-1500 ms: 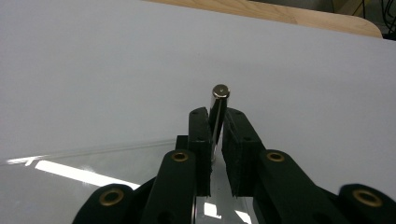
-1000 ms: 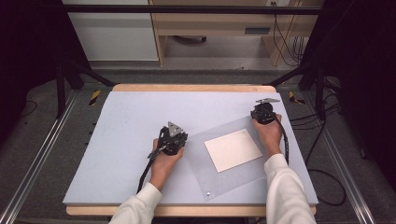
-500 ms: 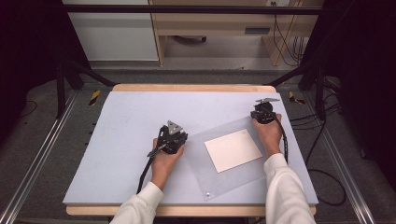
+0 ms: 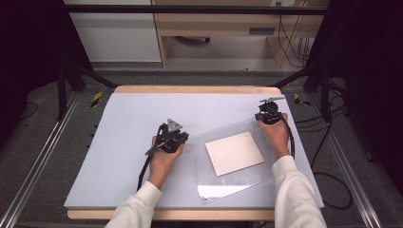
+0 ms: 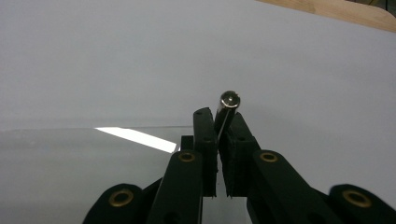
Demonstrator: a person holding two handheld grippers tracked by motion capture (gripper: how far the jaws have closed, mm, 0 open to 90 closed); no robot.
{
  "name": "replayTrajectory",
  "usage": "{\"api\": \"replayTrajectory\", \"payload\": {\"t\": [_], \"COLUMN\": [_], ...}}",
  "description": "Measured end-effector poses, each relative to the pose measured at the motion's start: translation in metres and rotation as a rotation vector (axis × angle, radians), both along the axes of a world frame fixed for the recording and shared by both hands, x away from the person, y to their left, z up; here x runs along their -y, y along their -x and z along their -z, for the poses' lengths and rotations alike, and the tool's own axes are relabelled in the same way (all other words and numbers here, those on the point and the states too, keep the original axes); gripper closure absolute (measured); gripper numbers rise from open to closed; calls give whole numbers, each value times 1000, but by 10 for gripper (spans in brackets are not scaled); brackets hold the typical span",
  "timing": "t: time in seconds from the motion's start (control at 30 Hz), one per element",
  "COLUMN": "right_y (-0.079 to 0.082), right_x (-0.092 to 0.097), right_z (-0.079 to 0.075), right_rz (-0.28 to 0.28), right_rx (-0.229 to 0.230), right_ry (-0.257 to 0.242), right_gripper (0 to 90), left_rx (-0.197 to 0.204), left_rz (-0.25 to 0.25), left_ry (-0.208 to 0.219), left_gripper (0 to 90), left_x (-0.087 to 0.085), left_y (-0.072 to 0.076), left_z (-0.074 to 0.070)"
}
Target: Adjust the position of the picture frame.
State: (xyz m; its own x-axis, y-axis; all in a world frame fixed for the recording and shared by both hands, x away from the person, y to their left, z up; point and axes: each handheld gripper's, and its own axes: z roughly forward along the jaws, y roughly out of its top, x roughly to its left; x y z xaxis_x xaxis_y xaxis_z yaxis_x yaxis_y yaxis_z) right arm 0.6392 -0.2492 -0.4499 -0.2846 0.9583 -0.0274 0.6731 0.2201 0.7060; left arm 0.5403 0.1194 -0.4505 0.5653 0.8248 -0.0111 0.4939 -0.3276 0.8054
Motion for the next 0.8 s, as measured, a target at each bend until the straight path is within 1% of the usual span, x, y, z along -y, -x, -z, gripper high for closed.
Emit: {"api": "replayTrajectory", "payload": {"t": [0.03,0.07,0.17,0.27,0.33,0.37,0.4,0.43,0.47,0.57,0.6,0.7,0.73,0.77,0.8], "right_y": [1,1,3,6,6,6,7,8,8,12,13,17,17,18,19], "right_x": [-1,-2,-3,-5,-6,-6,-8,-8,-9,-11,-12,-15,-15,-16,-19], "right_z": [-2,-3,-6,-13,-18,-18,-24,-26,-28,-34,-36,-42,-42,-45,-49], "right_rz": [-4,-11,-17,-22,-29,-29,-36,-39,-38,-44,-46,-54,-54,-58,-63], "right_rx": [-1,-8,-17,-27,-28,-28,-32,-34,-35,-33,-32,-27,-27,-24,-20], "right_ry": [-3,6,7,10,12,12,21,22,26,29,29,27,27,30,36], "right_gripper": [859,858,858,858,859,859,858,859,859,859,859,859,859,859,859], "left_rx": [-1,-3,-8,1,4,4,4,8,3,-1,0,14,14,14,11], "left_rz": [2,4,10,17,24,24,27,29,34,39,42,31,31,26,24], "left_ry": [-4,-1,4,-20,-27,-27,-32,-35,-39,-25,-30,-24,-24,-27,-18], "left_gripper": [844,843,840,840,838,838,837,836,836,832,833,830,830,830,830], "left_x": [-1,-2,-5,-6,-8,-8,-8,-9,-10,-14,-16,-20,-20,-24,-25], "left_y": [0,0,0,2,3,3,4,5,6,8,9,10,10,9,9], "left_z": [-1,-2,-5,-12,-16,-16,-19,-22,-24,-29,-32,-38,-38,-41,-41]}}
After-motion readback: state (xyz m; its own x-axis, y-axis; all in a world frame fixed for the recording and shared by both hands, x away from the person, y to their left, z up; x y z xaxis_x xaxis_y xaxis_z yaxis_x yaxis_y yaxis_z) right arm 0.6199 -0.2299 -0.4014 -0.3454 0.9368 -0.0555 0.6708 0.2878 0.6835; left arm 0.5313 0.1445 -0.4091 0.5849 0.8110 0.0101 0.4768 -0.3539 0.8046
